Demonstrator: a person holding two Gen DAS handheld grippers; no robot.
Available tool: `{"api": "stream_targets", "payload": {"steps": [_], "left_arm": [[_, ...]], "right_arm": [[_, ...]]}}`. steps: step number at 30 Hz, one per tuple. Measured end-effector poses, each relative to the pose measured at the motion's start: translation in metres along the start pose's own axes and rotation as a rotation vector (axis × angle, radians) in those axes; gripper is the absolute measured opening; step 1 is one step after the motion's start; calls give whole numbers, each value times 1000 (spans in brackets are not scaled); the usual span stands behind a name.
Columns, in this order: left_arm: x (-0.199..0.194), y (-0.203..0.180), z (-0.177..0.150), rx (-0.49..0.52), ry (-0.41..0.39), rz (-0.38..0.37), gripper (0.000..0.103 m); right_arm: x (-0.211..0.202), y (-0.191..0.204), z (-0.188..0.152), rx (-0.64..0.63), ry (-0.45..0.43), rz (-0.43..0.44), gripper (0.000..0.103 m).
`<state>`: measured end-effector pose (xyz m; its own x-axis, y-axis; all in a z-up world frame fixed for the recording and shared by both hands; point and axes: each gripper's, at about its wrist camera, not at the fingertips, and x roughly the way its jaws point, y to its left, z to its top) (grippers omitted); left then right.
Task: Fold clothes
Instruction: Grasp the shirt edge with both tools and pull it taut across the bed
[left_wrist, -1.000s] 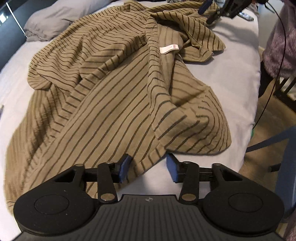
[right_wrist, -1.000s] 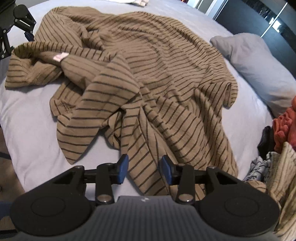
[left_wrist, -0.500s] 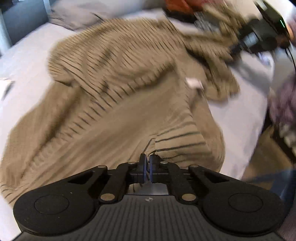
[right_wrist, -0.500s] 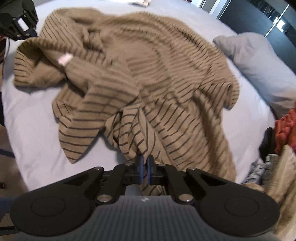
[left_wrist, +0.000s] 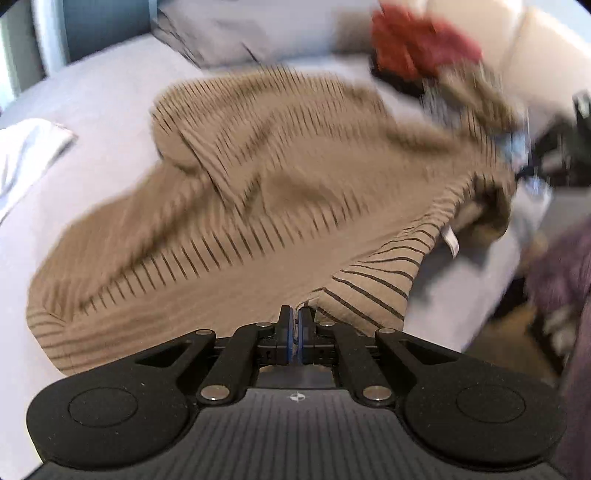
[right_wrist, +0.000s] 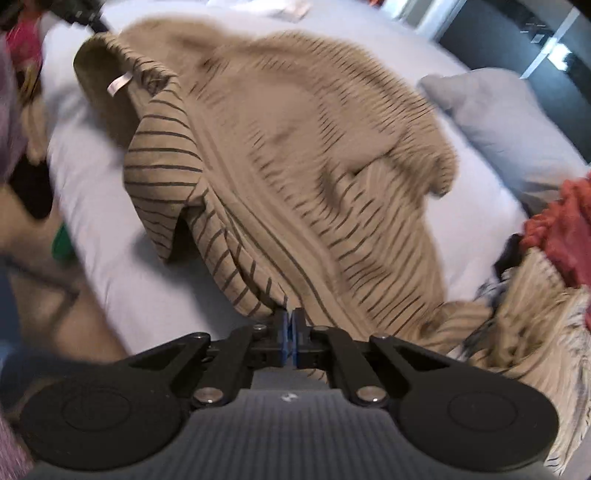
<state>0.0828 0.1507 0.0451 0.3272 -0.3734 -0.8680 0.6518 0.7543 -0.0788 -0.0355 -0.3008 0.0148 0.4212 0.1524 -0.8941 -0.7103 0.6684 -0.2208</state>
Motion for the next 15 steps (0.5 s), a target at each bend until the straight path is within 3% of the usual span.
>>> {"api": "stream_targets", "payload": {"steps": [3, 8, 12, 13, 14, 15], "left_arm": [[22, -15, -10, 61, 83, 8, 1], [23, -33, -25, 172, 108, 30, 4], [11, -40, -25, 203, 89, 75, 29], [7, -43, -24, 210, 74, 89, 41], [1, -47, -22, 215, 51, 94, 48], [-5, -51, -21, 219, 22, 98, 48]], "right_arm": [[17, 13, -7, -40, 68, 20, 2], [23, 27, -18, -86, 104, 50, 7], [9, 36, -18, -117, 53, 16, 7], [5, 41, -17, -135, 40, 4, 11], [1, 45, -16, -154, 26, -8, 23], [-4, 52, -14, -180, 5, -26, 34]]}}
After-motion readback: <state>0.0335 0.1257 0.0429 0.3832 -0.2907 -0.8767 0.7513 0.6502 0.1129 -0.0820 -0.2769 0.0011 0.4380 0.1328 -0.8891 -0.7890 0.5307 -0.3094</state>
